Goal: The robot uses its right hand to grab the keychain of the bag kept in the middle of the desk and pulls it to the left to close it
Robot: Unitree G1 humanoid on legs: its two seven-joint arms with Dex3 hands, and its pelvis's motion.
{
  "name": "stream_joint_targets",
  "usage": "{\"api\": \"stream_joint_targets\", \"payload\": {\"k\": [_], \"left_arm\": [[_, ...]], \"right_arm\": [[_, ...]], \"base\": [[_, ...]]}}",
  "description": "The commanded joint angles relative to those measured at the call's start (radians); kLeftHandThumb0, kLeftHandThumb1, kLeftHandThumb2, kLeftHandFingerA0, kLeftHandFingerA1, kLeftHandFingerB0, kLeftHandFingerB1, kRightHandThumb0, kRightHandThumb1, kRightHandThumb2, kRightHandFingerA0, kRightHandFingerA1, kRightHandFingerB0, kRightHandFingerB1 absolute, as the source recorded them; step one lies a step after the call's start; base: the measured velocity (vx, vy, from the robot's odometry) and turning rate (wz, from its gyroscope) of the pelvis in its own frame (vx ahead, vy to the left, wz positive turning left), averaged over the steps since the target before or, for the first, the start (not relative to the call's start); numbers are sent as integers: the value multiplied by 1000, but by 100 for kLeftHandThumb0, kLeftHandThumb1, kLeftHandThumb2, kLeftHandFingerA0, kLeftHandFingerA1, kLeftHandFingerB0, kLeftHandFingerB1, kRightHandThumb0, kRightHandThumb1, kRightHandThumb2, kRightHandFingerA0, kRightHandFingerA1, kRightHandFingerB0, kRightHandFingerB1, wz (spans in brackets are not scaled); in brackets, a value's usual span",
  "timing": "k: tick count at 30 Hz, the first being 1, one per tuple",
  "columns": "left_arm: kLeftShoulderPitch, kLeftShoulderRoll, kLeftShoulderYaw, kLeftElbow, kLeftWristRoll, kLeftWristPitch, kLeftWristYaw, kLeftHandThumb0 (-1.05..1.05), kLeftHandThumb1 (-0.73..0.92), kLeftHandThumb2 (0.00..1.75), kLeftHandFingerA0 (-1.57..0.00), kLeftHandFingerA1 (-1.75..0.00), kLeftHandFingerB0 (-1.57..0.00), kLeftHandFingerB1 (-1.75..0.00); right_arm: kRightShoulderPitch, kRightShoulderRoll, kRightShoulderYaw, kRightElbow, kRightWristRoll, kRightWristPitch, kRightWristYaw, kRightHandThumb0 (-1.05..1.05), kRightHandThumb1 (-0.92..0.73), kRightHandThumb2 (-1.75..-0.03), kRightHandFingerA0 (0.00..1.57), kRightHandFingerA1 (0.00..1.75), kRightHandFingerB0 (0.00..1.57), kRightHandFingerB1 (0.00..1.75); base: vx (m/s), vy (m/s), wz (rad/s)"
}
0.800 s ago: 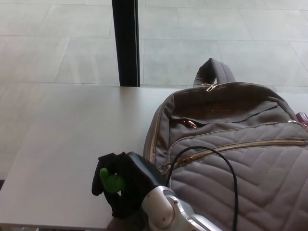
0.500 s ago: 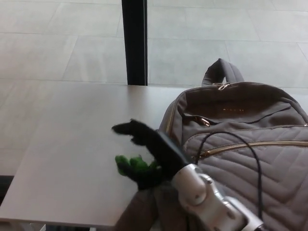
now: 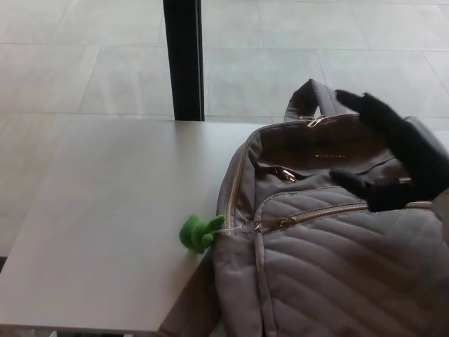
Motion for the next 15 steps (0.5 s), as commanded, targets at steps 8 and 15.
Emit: {"api": "stream_joint_targets", "payload": {"k": [8,15], "left_arm": [[49,104,51,49,-28,-4,-117,-62,73,62,-68,-57,-57,-44],[85,106,51,70,-20,23,-112,-60,74,62,-65,-58,-54,-45]], "right_arm": [[-10,-497,-451,57,183,-79,374,-102,-69,-102,0,7,5,0],[270,-646,-901,471,218,-181,385,-104,-69,-103,0,18,5,38]], "base": [[0,0,0],[0,0,0]]}}
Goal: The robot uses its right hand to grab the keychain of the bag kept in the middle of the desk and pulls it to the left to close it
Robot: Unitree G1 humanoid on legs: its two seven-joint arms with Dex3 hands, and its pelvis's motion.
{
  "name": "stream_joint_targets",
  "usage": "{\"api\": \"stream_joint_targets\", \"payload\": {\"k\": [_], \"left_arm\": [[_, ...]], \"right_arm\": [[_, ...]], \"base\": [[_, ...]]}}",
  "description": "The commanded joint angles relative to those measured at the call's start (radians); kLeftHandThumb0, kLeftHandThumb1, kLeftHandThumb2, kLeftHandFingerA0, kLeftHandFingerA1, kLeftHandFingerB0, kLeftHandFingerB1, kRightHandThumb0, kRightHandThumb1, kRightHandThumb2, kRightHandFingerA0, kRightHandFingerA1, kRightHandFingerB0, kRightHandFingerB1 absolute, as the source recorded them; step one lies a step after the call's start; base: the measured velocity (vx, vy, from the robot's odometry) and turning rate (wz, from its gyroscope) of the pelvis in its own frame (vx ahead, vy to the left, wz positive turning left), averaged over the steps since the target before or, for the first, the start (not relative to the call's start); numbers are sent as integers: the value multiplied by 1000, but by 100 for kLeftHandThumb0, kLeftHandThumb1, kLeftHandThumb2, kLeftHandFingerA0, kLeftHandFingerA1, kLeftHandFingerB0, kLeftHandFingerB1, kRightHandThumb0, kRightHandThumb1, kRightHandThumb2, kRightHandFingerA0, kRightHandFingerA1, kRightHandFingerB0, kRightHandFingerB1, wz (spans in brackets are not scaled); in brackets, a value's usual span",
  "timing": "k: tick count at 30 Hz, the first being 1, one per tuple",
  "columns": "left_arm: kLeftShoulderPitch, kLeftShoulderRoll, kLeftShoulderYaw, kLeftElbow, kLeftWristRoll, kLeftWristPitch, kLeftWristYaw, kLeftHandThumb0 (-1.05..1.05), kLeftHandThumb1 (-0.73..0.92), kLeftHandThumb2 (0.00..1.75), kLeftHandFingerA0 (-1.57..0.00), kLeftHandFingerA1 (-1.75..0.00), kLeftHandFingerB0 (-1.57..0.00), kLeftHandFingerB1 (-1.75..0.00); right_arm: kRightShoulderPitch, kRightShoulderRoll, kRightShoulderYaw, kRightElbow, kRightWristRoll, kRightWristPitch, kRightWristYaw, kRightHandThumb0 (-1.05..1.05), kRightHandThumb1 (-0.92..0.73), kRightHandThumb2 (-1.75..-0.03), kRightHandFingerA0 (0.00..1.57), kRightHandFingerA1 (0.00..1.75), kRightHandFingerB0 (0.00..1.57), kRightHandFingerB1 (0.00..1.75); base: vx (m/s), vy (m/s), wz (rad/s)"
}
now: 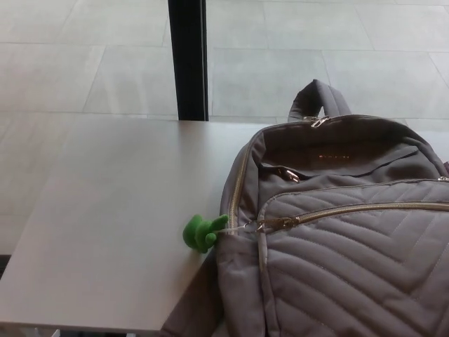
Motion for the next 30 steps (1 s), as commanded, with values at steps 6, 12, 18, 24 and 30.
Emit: {"api": "stream_joint_targets", "payload": {"k": [6,12,18,24,30], "left_arm": [[57,59,21,74,0,2,-31,-62,75,63,-64,-54,-52,-44],[80,65,21,66,8,5,-3,-62,76,63,-64,-54,-53,-44],[64,86,50,161,-13,33,12,-64,74,62,-65,-55,-52,-44],[77,81,83,213,-39,72,48,-62,78,63,-60,-57,-46,-45],[81,81,74,245,-1,56,83,-62,61,97,-51,-63,-33,-54]], "right_arm": [[528,-198,-716,687,147,-190,15,-93,-78,-64,0,36,7,48],[652,-1,-913,836,357,-183,-127,-78,-56,-93,0,41,8,52],[591,192,-1021,964,536,-151,-172,-54,-74,-65,0,31,0,47],[619,347,-910,971,427,-131,-159,-59,-78,-64,0,49,0,41],[640,420,-841,1008,376,-146,-39,-60,-73,-61,0,55,4,43]], "base": [[0,0,0],[0,0,0],[0,0,0],[0,0,0],[0,0,0]]}}
